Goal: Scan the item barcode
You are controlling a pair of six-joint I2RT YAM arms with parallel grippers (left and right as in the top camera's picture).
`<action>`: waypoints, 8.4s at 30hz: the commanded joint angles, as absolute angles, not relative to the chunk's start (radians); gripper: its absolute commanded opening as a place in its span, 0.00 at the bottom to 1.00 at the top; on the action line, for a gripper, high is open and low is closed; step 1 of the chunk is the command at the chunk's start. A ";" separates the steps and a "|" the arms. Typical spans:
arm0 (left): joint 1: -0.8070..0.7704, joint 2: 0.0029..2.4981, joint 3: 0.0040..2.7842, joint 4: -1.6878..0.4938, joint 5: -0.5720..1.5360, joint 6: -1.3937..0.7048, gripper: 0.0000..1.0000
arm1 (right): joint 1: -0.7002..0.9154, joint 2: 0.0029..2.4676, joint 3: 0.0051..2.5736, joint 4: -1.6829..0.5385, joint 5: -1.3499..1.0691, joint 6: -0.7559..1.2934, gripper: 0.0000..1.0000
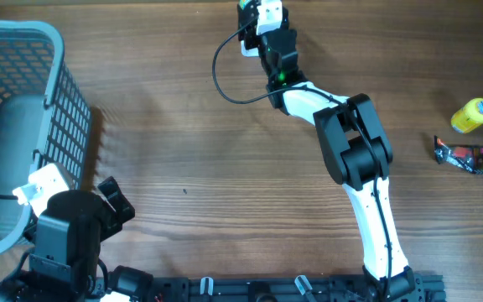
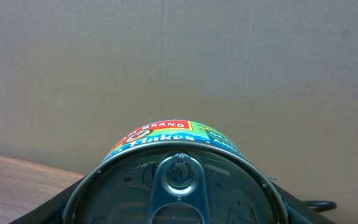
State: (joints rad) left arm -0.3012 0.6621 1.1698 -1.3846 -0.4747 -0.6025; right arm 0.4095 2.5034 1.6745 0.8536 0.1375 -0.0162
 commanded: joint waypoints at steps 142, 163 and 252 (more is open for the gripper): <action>-0.299 0.178 1.165 -1.685 -0.461 -0.280 1.00 | -0.312 0.006 1.295 -1.284 -0.193 0.218 1.00; -0.299 0.178 1.165 -1.684 -0.461 -0.280 1.00 | 0.008 0.003 0.225 0.012 -0.256 -0.033 1.00; -0.028 0.005 0.059 -0.194 0.104 -0.009 1.00 | 0.079 0.005 0.005 0.014 -0.179 0.111 1.00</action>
State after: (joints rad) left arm -0.0360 0.0139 0.0700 -0.2005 0.1097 0.0086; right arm 0.0734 0.0128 0.0063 0.0078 -0.1925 0.0940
